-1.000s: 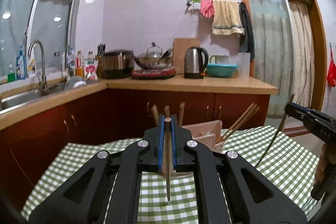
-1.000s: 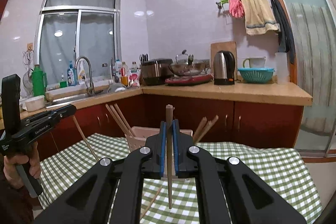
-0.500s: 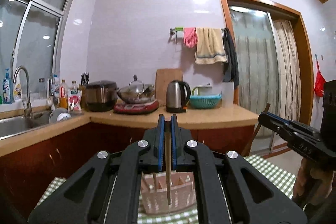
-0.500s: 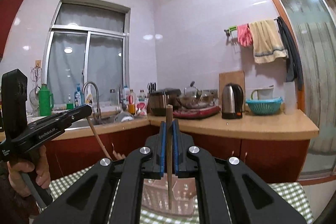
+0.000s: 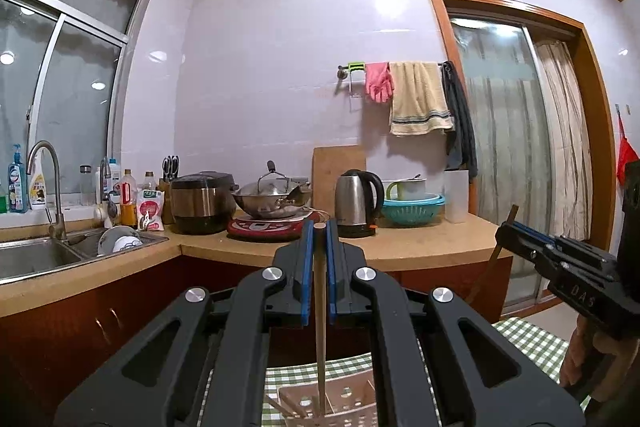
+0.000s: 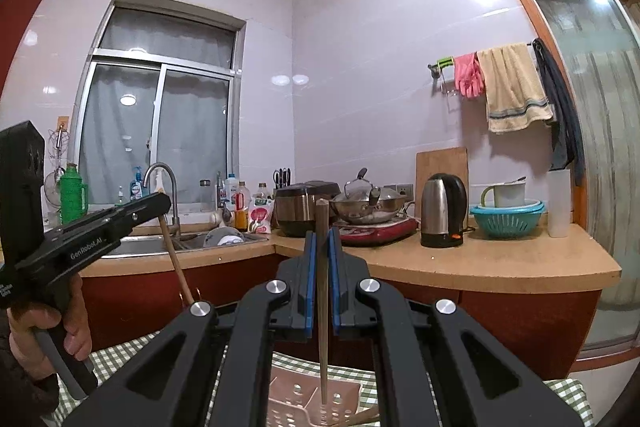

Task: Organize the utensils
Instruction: 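Lower the chopsticks into the basket and open both tools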

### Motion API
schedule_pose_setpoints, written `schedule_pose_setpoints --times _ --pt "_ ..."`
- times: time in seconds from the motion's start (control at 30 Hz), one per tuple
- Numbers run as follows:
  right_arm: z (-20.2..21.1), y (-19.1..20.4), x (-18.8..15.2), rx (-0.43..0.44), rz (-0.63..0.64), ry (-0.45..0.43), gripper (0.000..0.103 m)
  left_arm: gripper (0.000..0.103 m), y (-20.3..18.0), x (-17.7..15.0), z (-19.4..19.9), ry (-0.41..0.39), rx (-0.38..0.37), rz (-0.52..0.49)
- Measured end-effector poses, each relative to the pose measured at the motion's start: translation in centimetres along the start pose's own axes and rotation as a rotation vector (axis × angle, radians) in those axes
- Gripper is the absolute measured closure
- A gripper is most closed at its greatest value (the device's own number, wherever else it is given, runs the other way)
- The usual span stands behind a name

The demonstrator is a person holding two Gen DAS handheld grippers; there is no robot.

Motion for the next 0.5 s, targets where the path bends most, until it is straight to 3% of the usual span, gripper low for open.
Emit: schedule_pose_setpoints --times 0.5 --pt "-3.4 -0.4 -5.9 0.01 -0.034 0.125 0.096 0.096 1.3 -5.3 -3.5 0.089 -0.001 0.025"
Point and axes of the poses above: each gripper's, at about its wrist camera, not at the fingertips, and z roughly against the way its jaws point, y to its left, x to its top, the point moved 10 cm from there along -z, roughly the way its jaws point, and after that the axes turned 8 degrees about -x, right-handed, at the moved point
